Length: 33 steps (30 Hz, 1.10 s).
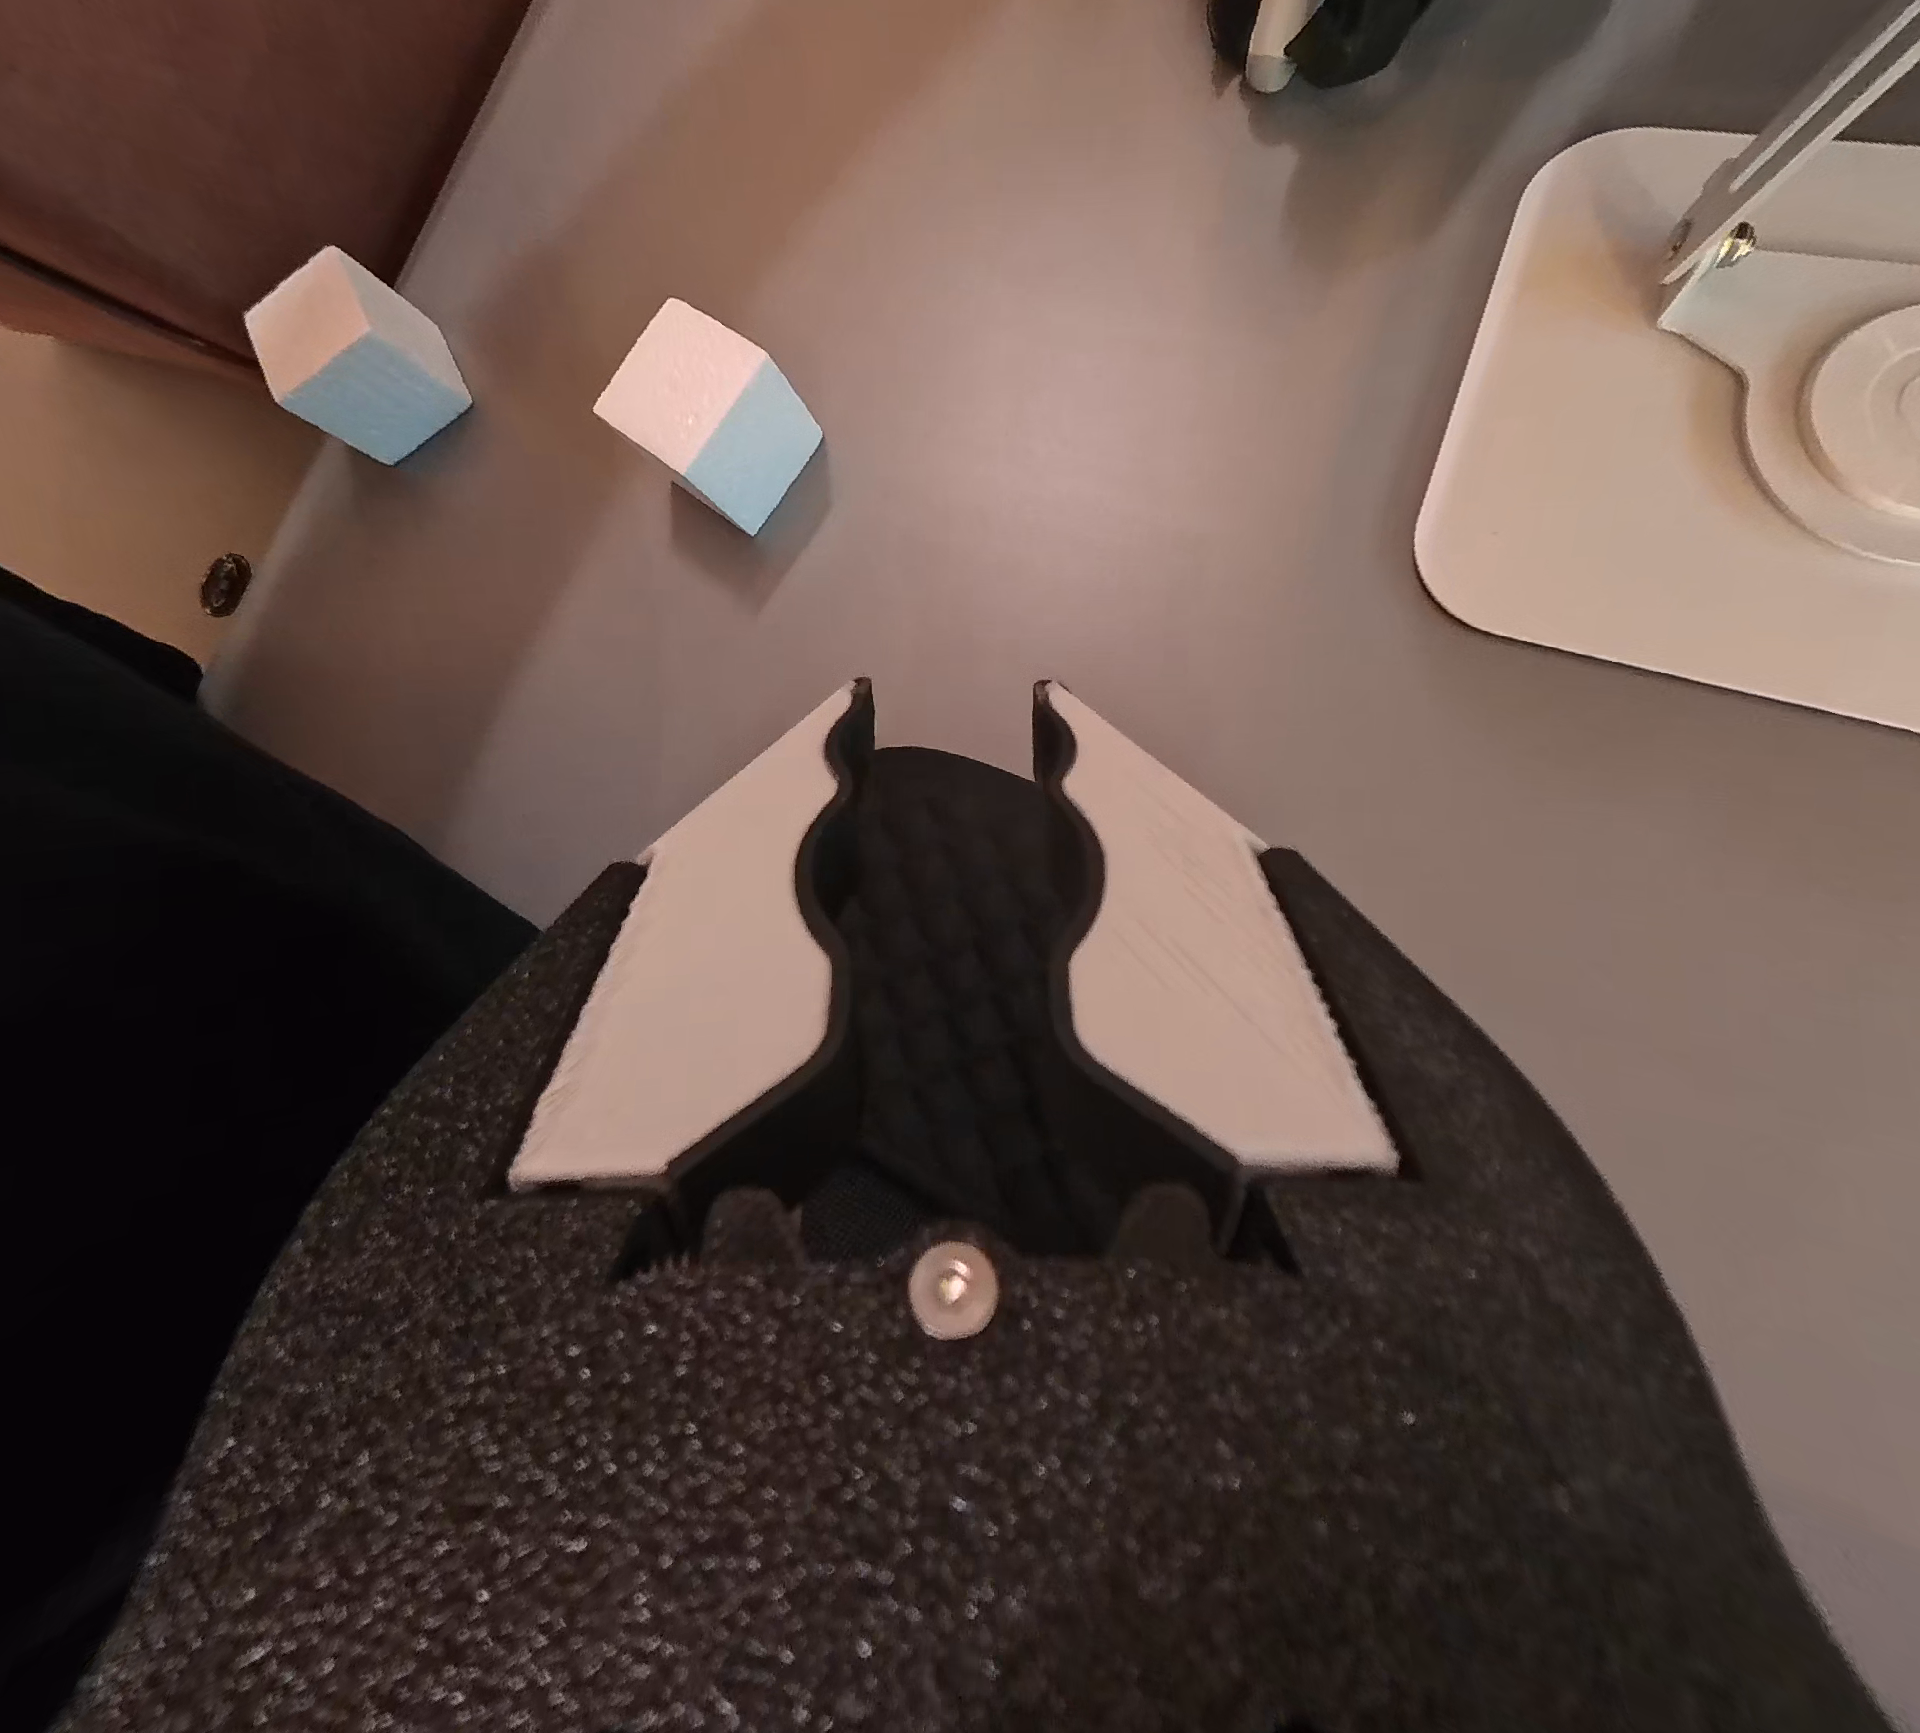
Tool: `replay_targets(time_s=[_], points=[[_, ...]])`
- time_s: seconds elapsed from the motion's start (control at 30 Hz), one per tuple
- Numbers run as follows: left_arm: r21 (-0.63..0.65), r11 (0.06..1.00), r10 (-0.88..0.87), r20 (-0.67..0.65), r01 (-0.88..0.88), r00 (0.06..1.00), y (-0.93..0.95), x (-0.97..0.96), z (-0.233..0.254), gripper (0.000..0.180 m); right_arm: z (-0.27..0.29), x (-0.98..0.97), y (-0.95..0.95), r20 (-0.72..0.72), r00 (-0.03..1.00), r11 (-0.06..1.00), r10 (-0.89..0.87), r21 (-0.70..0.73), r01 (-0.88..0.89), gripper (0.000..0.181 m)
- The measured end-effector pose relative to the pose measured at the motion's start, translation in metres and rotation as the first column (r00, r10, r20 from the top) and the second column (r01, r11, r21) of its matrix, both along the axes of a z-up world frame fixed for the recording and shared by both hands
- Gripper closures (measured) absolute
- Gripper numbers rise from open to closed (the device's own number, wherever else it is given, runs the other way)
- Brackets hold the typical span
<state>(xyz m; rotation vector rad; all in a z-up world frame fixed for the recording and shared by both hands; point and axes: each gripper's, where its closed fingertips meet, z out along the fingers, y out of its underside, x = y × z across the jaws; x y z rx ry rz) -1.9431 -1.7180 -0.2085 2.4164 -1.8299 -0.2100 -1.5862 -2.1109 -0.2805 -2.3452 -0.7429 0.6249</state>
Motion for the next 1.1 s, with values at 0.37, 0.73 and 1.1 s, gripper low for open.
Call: replay_targets(time_s=[0.37,0.73,1.1], points=[[0.001,1.0,-0.001,-0.016,0.001,1.0,0.001,-0.006,-0.01,0.121,-0.001,0.0,0.0,0.008,1.0,1.0,0.008,-0.007,-0.008,0.151],[-0.006,1.0,-0.009,-0.001,0.009,1.0,0.001,0.0,-0.014,0.121,0.0,0.0,-0.002,0.009,1.0,1.0,0.0,-0.005,0.0,0.151],[0.034,0.999,0.004,0.012,-0.005,1.0,0.005,-0.002,-0.004,0.102,0.0,0.001,-0.005,0.009,1.0,1.0,-0.001,-0.004,0.001,0.151]])
